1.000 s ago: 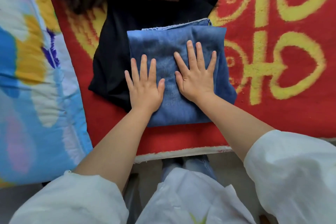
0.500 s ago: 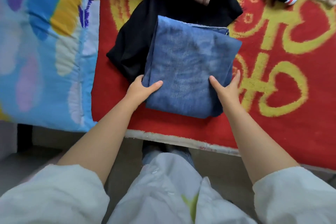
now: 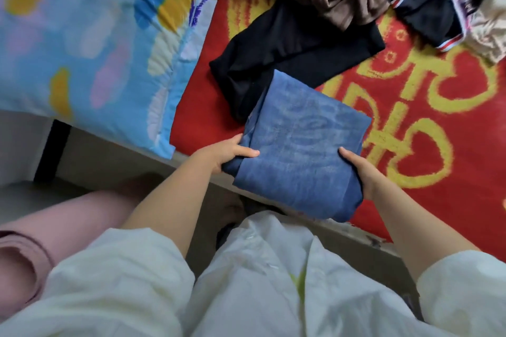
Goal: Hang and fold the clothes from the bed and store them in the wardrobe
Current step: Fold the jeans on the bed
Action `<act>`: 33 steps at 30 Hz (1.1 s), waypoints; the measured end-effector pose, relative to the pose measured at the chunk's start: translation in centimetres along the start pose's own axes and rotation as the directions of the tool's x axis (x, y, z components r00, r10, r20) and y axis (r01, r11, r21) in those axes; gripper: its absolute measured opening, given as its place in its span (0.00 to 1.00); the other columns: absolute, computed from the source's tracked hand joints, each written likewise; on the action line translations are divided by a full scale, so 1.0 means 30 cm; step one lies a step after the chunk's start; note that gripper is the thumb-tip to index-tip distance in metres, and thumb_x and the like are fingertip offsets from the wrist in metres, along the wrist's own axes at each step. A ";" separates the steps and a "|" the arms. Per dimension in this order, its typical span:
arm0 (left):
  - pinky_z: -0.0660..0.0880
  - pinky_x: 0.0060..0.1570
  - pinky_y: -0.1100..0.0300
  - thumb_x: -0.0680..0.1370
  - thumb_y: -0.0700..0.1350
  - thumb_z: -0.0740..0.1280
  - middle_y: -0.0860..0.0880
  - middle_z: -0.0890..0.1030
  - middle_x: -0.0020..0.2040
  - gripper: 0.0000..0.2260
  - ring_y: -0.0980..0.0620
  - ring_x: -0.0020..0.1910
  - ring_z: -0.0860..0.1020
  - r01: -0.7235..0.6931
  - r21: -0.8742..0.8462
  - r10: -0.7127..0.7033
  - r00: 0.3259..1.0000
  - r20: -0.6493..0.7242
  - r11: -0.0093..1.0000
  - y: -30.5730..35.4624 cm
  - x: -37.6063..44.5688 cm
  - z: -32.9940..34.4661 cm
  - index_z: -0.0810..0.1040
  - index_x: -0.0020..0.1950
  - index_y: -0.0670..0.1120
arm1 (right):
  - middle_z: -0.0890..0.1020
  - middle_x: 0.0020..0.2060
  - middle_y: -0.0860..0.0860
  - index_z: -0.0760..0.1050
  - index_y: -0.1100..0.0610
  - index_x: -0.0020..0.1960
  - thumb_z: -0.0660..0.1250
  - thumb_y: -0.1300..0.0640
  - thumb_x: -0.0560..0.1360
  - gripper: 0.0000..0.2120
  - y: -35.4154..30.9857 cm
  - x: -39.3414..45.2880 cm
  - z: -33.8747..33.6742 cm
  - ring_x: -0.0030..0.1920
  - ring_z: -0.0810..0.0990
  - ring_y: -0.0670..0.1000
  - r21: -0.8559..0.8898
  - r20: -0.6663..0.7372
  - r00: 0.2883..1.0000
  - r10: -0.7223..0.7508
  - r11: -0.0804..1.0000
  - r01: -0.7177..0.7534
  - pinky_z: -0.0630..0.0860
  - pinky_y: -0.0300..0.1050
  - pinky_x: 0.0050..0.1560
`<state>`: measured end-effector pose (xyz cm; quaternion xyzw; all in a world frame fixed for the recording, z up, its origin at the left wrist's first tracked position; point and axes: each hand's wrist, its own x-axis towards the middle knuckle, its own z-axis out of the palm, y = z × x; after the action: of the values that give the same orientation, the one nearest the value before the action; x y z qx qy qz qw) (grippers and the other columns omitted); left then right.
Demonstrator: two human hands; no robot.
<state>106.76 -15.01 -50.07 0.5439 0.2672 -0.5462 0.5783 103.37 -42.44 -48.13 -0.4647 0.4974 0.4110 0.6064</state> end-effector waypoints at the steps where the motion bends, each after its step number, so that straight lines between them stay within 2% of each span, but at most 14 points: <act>1: 0.69 0.61 0.54 0.75 0.34 0.65 0.48 0.73 0.64 0.26 0.49 0.61 0.73 -0.009 0.016 0.009 1.000 0.005 1.000 -0.019 -0.044 -0.012 0.62 0.71 0.48 | 0.84 0.31 0.51 0.75 0.58 0.50 0.75 0.44 0.58 0.27 0.031 -0.031 0.023 0.30 0.83 0.49 0.009 0.027 1.000 -0.004 1.000 0.003 0.72 0.47 0.40; 3: 0.70 0.58 0.57 0.72 0.33 0.68 0.48 0.74 0.64 0.28 0.51 0.59 0.73 -0.051 0.044 0.051 0.999 -0.006 0.998 -0.049 -0.116 -0.047 0.64 0.69 0.48 | 0.84 0.33 0.52 0.76 0.58 0.47 0.81 0.44 0.35 0.43 0.079 -0.062 0.066 0.32 0.83 0.50 0.036 0.111 0.994 -0.021 0.999 0.017 0.76 0.46 0.39; 5: 0.72 0.52 0.61 0.66 0.36 0.71 0.51 0.76 0.58 0.30 0.53 0.55 0.75 -0.117 0.047 0.119 0.992 -0.044 0.992 -0.092 -0.219 -0.075 0.66 0.64 0.50 | 0.85 0.34 0.52 0.76 0.58 0.47 0.81 0.47 0.29 0.47 0.124 -0.096 0.122 0.34 0.84 0.50 0.053 0.181 0.980 -0.077 0.996 0.069 0.78 0.45 0.38; 10: 0.72 0.56 0.63 0.60 0.41 0.72 0.50 0.76 0.60 0.36 0.54 0.57 0.76 -0.277 0.002 0.271 0.941 -0.204 0.961 -0.275 -0.508 -0.105 0.65 0.68 0.47 | 0.85 0.34 0.51 0.76 0.58 0.49 0.80 0.45 0.49 0.33 0.190 -0.215 0.285 0.33 0.84 0.49 -0.091 0.283 0.946 -0.156 0.978 0.188 0.72 0.48 0.43; 13: 0.74 0.53 0.68 0.60 0.40 0.71 0.52 0.76 0.57 0.37 0.58 0.53 0.76 -0.386 -0.052 0.349 0.877 -0.330 0.921 -0.430 -0.704 -0.052 0.64 0.68 0.45 | 0.84 0.32 0.49 0.76 0.55 0.47 0.62 0.47 0.74 0.11 0.252 -0.282 0.365 0.36 0.83 0.49 -0.141 0.373 0.905 -0.203 0.952 0.272 0.72 0.46 0.43; 15: 0.73 0.56 0.63 0.57 0.41 0.74 0.51 0.76 0.60 0.42 0.56 0.57 0.76 -0.512 -0.110 0.423 0.797 -0.432 0.852 -0.626 -0.876 0.019 0.63 0.70 0.45 | 0.84 0.31 0.48 0.75 0.54 0.46 0.58 0.48 0.77 0.11 0.359 -0.367 0.430 0.35 0.83 0.48 -0.229 0.455 0.867 -0.205 0.913 0.337 0.73 0.45 0.41; 18: 0.76 0.45 0.70 0.59 0.37 0.69 0.54 0.80 0.52 0.35 0.62 0.47 0.79 -0.641 -0.233 0.438 0.703 -0.561 0.731 -0.878 -1.077 0.174 0.66 0.65 0.46 | 0.84 0.30 0.50 0.80 0.56 0.42 0.64 0.48 0.73 0.12 0.519 -0.513 0.504 0.31 0.83 0.47 -0.374 0.593 0.798 -0.108 0.841 0.392 0.77 0.38 0.32; 21: 0.76 0.39 0.69 0.53 0.39 0.73 0.57 0.83 0.41 0.33 0.61 0.40 0.81 -0.752 -0.331 0.398 0.605 -0.690 0.570 -1.126 -1.238 0.361 0.71 0.58 0.49 | 0.84 0.32 0.52 0.84 0.56 0.35 0.77 0.46 0.54 0.16 0.675 -0.643 0.571 0.32 0.83 0.49 -0.555 0.652 0.757 0.033 0.701 0.448 0.77 0.38 0.28; 24: 0.77 0.36 0.65 0.43 0.55 0.81 0.52 0.84 0.37 0.34 0.57 0.37 0.82 -0.857 -0.451 0.229 0.505 -0.832 0.248 -1.378 -1.352 0.525 0.81 0.46 0.47 | 0.83 0.29 0.51 0.82 0.57 0.35 0.66 0.53 0.70 0.11 0.871 -0.784 0.654 0.29 0.82 0.48 -0.673 0.682 0.714 0.159 0.519 0.527 0.77 0.37 0.26; 26: 0.77 0.39 0.62 0.62 0.62 0.71 0.50 0.84 0.37 0.19 0.55 0.36 0.83 -0.880 -0.472 0.125 0.475 -0.871 0.054 -1.464 -1.396 0.589 0.85 0.37 0.47 | 0.84 0.30 0.52 0.79 0.59 0.42 0.61 0.54 0.76 0.11 0.965 -0.860 0.707 0.30 0.83 0.48 -0.721 0.678 0.693 0.245 0.406 0.562 0.77 0.37 0.27; 27: 0.76 0.44 0.59 0.69 0.62 0.63 0.50 0.84 0.38 0.20 0.54 0.38 0.83 -0.893 -0.449 0.060 0.449 -0.892 0.008 -1.500 -1.426 0.621 0.84 0.40 0.47 | 0.84 0.31 0.52 0.77 0.60 0.45 0.62 0.54 0.75 0.09 1.020 -0.905 0.729 0.30 0.83 0.48 -0.729 0.681 0.671 0.294 0.362 0.582 0.77 0.37 0.27; 30: 0.76 0.46 0.62 0.64 0.67 0.67 0.55 0.84 0.39 0.24 0.57 0.44 0.81 -0.970 -0.238 -0.117 0.232 -0.966 0.045 -1.653 -1.545 0.690 0.76 0.49 0.50 | 0.84 0.31 0.52 0.77 0.62 0.45 0.76 0.56 0.61 0.17 1.205 -1.015 0.815 0.31 0.83 0.48 -0.703 0.691 0.574 0.440 0.222 0.676 0.78 0.37 0.28; 32: 0.77 0.37 0.67 0.50 0.65 0.77 0.57 0.83 0.41 0.38 0.59 0.43 0.81 -0.994 -0.083 -0.157 0.071 -0.985 0.069 -1.756 -1.639 0.720 0.72 0.53 0.50 | 0.84 0.31 0.50 0.75 0.60 0.44 0.71 0.59 0.68 0.07 1.330 -1.087 0.888 0.31 0.83 0.47 -0.654 0.694 0.522 0.495 0.131 0.745 0.78 0.36 0.29; 33: 0.77 0.35 0.68 0.52 0.60 0.78 0.56 0.82 0.43 0.37 0.58 0.44 0.81 -0.995 -0.051 -0.179 0.034 -0.983 0.089 -1.791 -1.673 0.731 0.71 0.56 0.50 | 0.84 0.31 0.50 0.75 0.59 0.45 0.66 0.59 0.71 0.04 1.377 -1.117 0.918 0.32 0.83 0.46 -0.642 0.690 0.507 0.516 0.113 0.758 0.78 0.35 0.31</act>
<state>37.87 -7.99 -17.05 0.3735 0.5120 0.4194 0.6499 64.18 -7.36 -19.48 -0.5162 -0.3316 0.7204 0.3234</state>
